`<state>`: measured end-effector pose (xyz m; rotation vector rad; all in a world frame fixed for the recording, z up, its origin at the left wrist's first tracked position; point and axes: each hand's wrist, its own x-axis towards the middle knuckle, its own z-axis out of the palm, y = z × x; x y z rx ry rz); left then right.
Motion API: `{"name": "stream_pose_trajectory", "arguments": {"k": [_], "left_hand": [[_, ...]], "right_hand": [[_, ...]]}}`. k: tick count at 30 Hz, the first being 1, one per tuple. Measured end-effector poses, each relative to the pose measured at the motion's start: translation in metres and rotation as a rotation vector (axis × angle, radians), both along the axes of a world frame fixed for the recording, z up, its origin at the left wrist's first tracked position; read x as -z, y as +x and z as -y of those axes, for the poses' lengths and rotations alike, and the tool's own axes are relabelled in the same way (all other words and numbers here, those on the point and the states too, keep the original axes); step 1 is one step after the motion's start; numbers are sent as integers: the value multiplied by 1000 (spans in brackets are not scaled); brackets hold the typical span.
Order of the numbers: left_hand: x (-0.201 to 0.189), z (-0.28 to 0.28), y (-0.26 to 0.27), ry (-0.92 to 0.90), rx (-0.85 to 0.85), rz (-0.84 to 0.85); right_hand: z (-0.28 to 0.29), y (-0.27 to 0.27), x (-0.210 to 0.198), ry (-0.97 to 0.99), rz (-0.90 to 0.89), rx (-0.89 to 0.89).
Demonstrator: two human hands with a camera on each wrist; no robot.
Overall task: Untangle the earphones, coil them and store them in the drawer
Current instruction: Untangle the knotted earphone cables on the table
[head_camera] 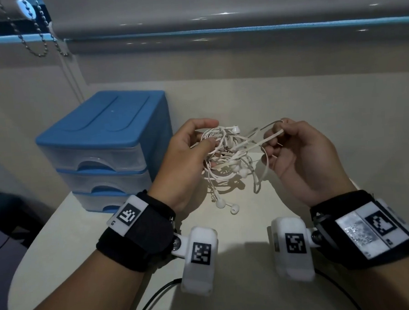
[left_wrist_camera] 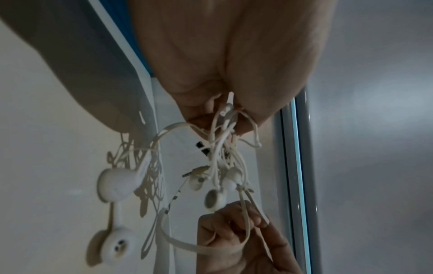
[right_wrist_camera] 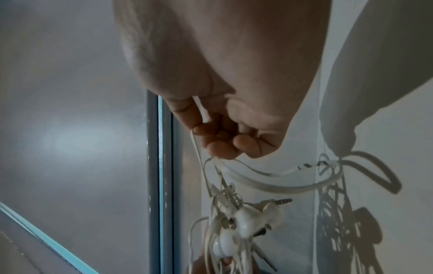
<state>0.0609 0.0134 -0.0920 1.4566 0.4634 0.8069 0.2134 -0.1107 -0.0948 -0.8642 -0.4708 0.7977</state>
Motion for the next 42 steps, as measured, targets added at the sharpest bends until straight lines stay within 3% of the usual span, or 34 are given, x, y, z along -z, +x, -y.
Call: {"name": "stream_pose_trajectory", "arguments": {"k": [5,10,14,17,22,29,34,42], "left_hand": [[0,-1,0,-15,16,17],[0,-4,-1,-42,15,40],[-1,-3,-1,-57,34,64],[-1,-2,-2,-72,66,84],[-1,2,-1,-85,143,106],[1,2,-1,-58,186,96],[0,2,-1,-70,211,112],[-1,3,-1,-21,238,79]], "right_hand": [[0,2,0,-22,21,18],[2,6,3,-327,442,243],[5,8,0,-113,624,354],[6,-1,-4,-63,831,301],[-2,-16,1,-259,990,101],[-5,-20,0,-387,999,71],[-2,-14,-3,-269,772,184],[-4,-11,2,-278,877,182]]}}
